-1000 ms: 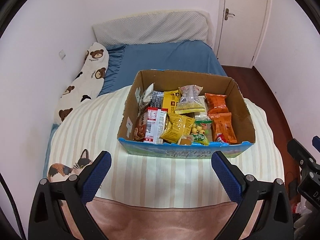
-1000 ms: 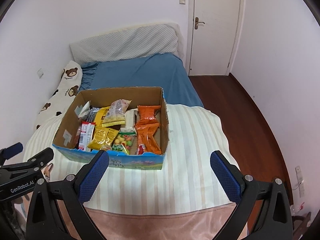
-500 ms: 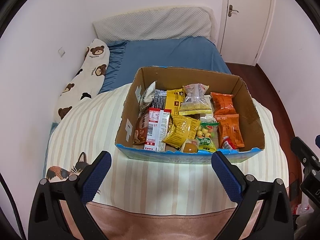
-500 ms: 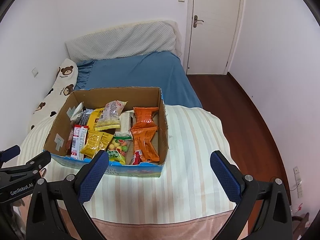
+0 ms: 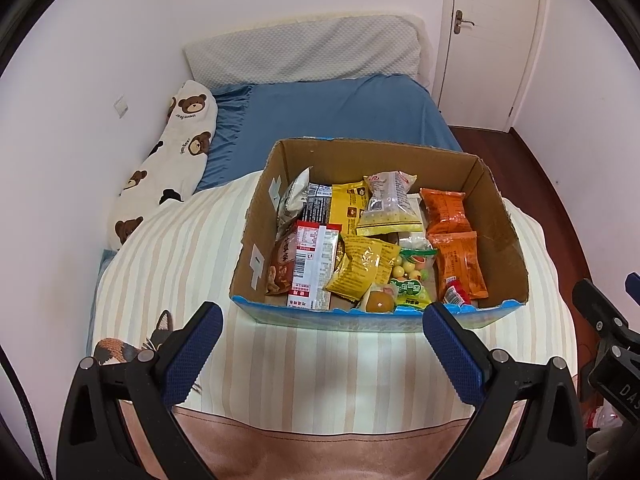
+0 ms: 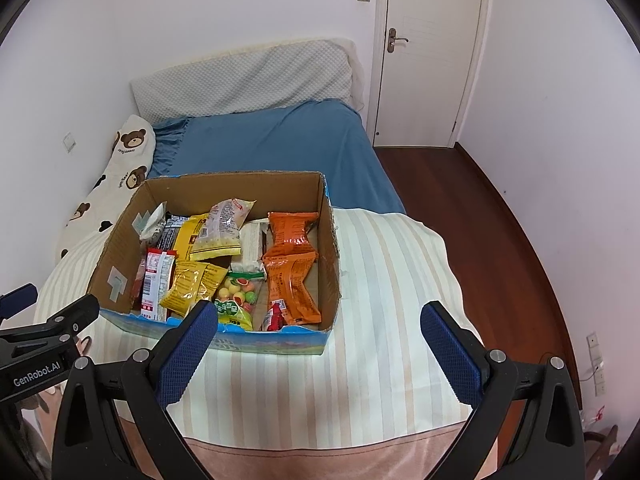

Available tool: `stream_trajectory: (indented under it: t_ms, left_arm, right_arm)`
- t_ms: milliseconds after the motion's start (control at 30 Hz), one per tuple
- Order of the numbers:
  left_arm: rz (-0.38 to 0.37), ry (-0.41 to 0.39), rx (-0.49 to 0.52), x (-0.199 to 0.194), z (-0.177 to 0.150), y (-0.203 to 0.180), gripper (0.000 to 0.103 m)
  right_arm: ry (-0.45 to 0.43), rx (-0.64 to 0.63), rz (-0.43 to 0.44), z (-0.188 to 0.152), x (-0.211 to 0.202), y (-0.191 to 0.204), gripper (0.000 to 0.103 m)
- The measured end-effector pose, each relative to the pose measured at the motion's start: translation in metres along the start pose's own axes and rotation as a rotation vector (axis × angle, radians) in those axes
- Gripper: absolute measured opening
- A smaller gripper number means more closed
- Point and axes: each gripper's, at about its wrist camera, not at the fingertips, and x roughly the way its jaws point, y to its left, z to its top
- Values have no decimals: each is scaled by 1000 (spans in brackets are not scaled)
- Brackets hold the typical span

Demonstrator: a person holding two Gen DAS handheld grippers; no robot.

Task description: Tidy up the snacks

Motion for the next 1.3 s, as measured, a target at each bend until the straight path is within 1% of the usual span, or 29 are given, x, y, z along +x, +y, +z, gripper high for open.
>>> stream_trajectory:
  t_ms: [333, 1300]
  left_arm:
    - [-4, -9, 1, -4, 1, 1, 103]
    - [-13, -20, 28, -13, -4, -5, 103]
  right_arm:
    - [12, 1, 8, -4, 5, 7, 103]
    - [21, 5, 40, -6, -7, 4, 103]
